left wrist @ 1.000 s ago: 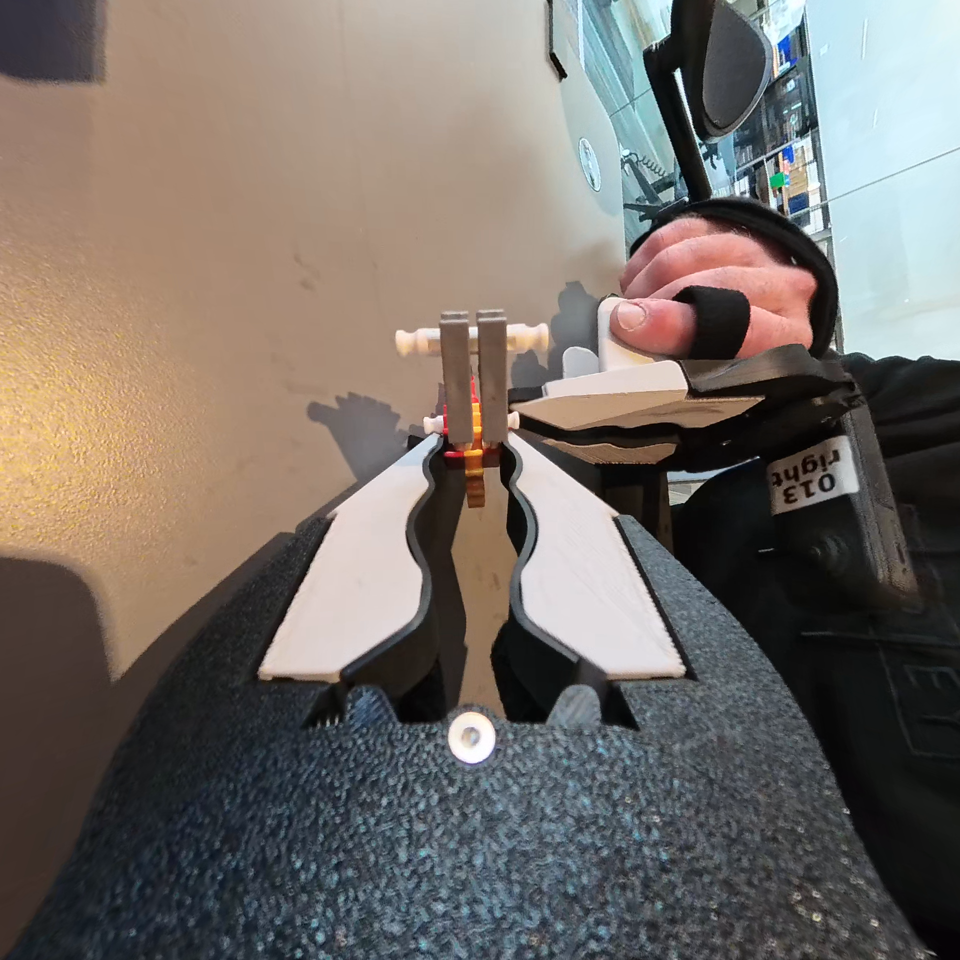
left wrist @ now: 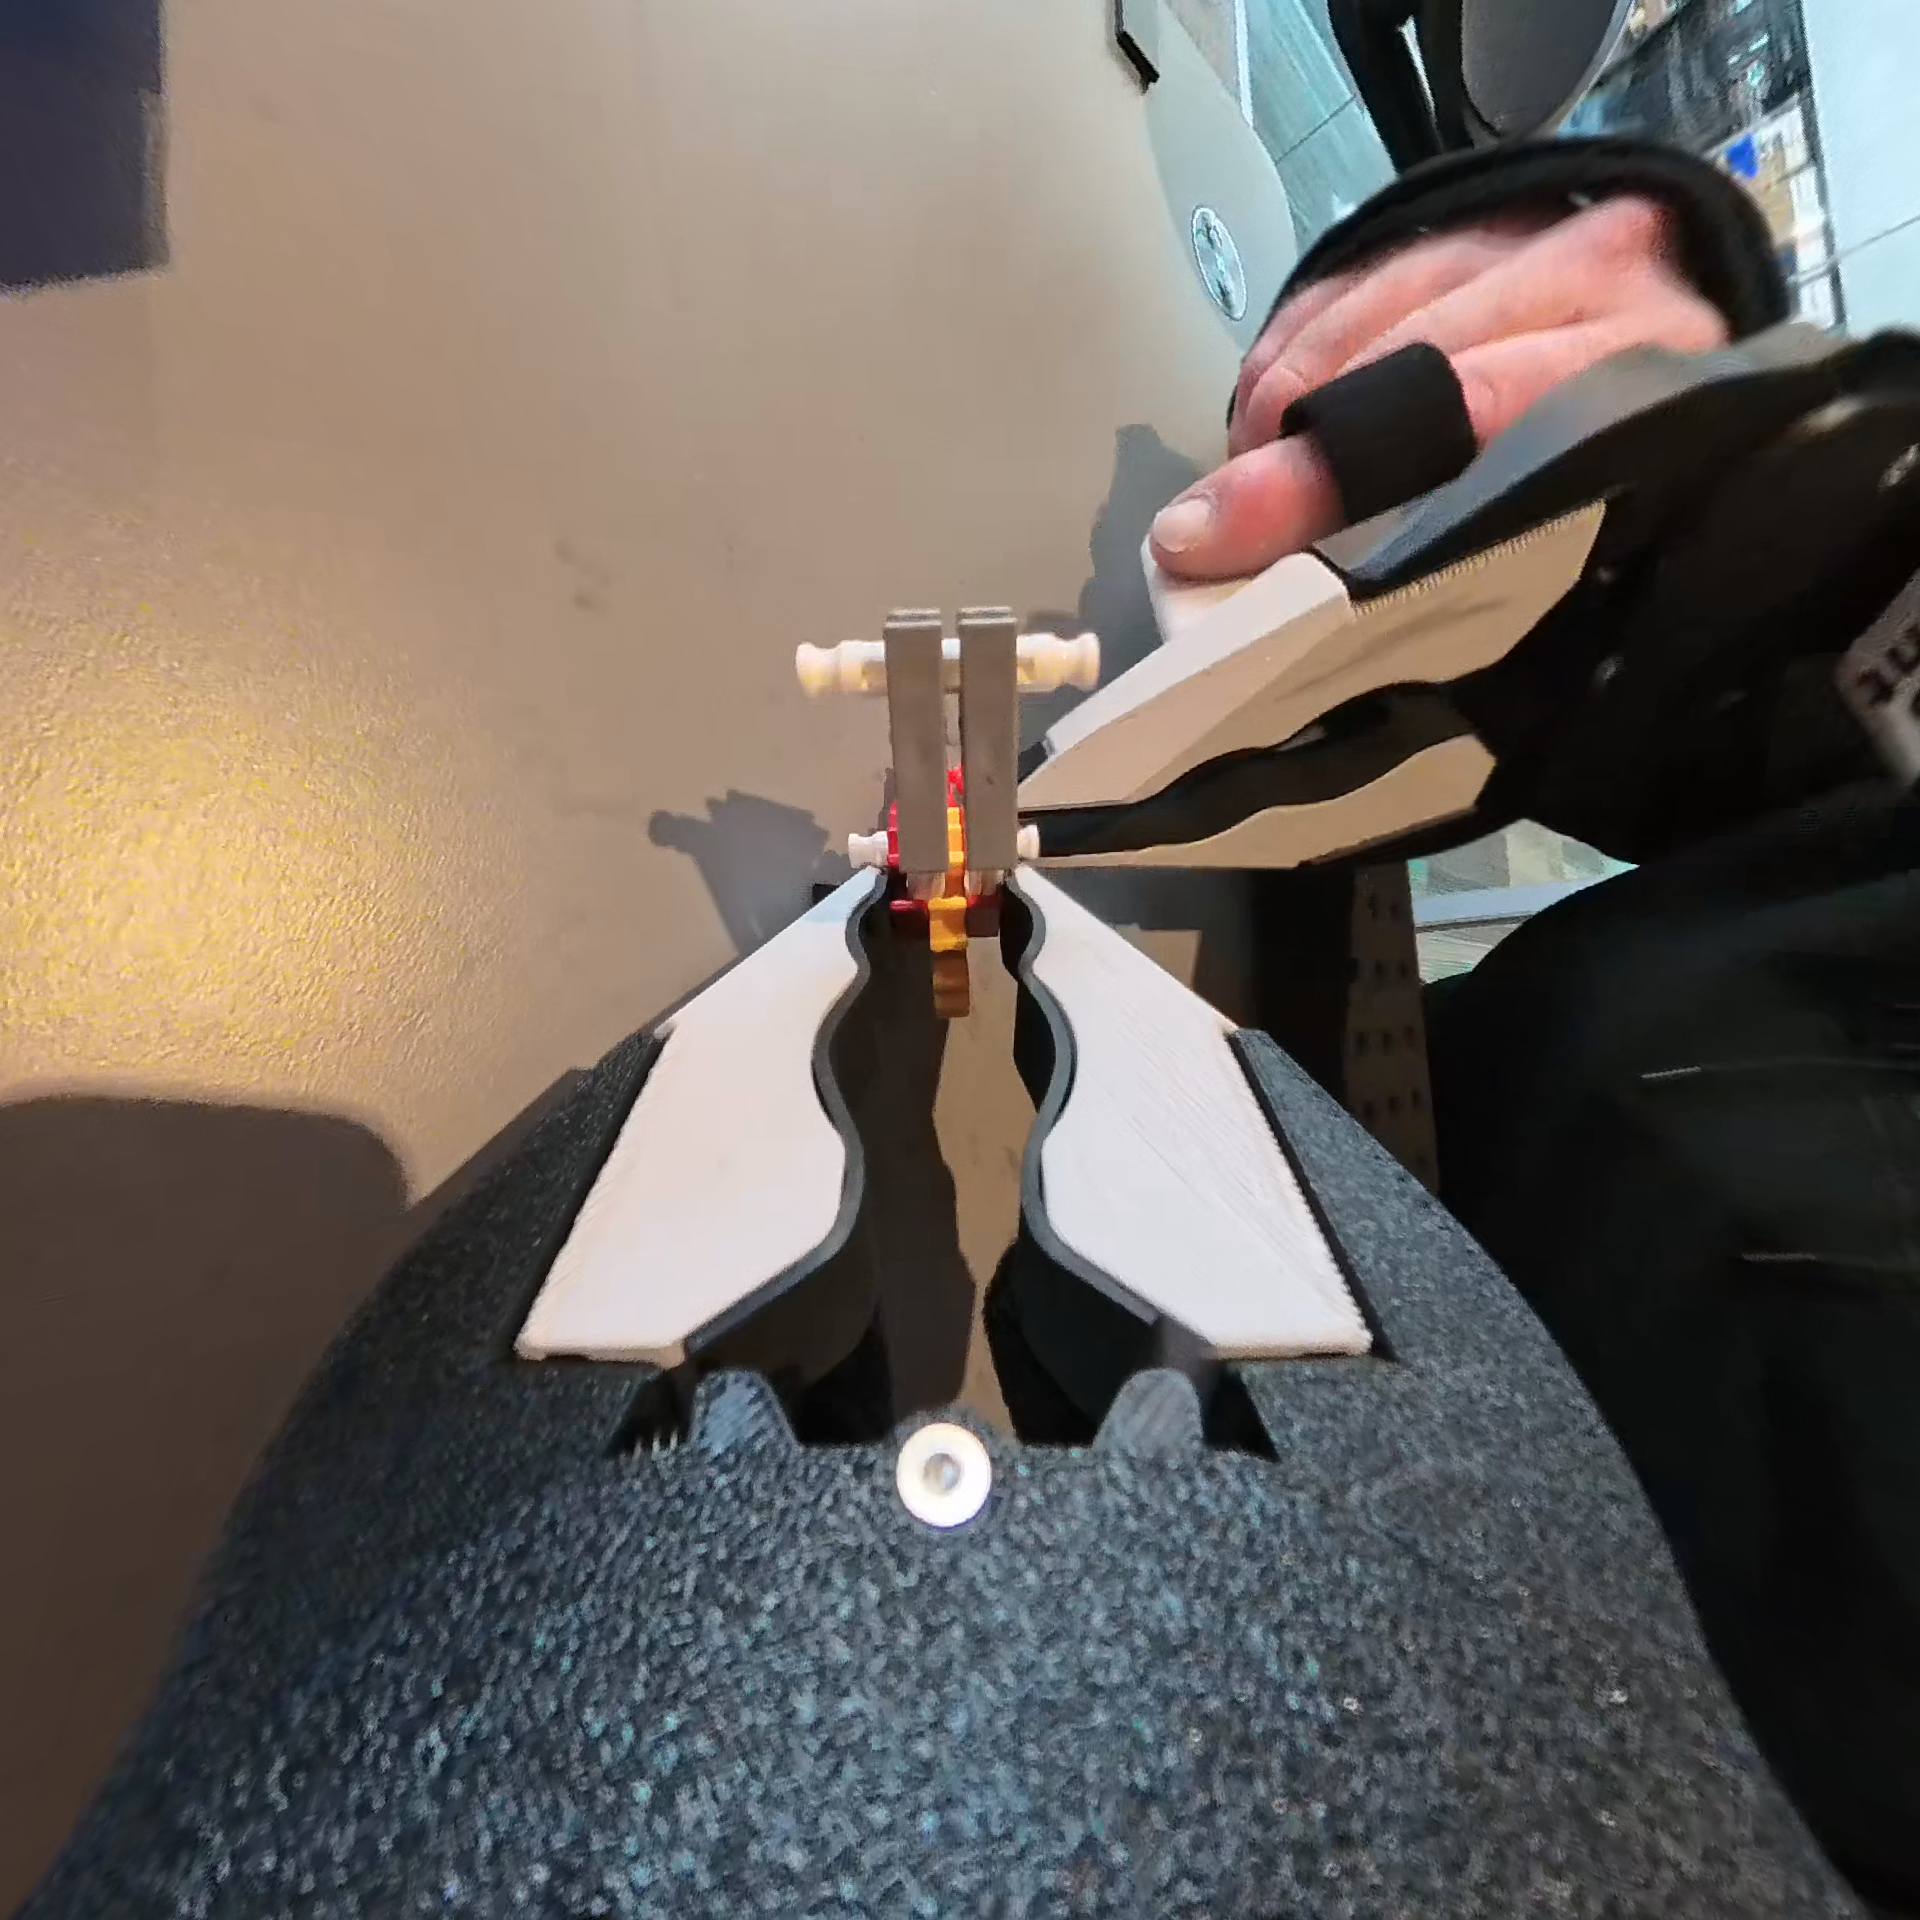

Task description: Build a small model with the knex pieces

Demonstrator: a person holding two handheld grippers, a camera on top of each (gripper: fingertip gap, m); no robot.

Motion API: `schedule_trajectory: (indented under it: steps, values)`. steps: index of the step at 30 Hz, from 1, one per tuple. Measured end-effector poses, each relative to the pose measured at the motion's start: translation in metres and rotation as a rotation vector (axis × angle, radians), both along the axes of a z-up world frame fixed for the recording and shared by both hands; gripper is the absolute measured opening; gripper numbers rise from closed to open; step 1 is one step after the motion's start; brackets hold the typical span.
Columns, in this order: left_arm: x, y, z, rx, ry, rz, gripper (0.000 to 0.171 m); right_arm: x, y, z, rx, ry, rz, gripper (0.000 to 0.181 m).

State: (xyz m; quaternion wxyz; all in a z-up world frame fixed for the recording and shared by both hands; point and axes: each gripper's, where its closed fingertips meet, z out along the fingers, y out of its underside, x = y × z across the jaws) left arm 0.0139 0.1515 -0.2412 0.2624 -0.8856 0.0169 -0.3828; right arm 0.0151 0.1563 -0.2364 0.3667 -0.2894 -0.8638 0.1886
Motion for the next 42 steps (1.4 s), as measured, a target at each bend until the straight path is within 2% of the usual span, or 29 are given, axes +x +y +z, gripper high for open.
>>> schedule_trajectory:
  steps: [7, 12, 22, 31, 42]
  values:
    - [0.000, 0.000, 0.000, -0.002, -0.006, -0.010, 0.017, 0.000, 0.000, 0.001, -0.167, -0.093, 0.065, 0.005]
    - [0.001, 0.001, 0.000, -0.005, -0.004, -0.017, 0.017, 0.002, -0.001, 0.000, -0.164, -0.130, 0.109, 0.005]
    - [0.002, 0.002, 0.000, -0.013, -0.025, -0.020, 0.017, 0.003, 0.003, 0.001, -0.038, -0.191, 0.167, 0.005]
    - [0.002, 0.002, 0.000, -0.014, -0.033, -0.023, 0.017, 0.005, 0.001, 0.000, 0.021, -0.213, 0.173, 0.011]
    - [0.002, 0.002, 0.000, -0.010, -0.031, -0.021, 0.017, 0.016, 0.008, 0.002, -0.064, -0.244, 0.185, 0.011]
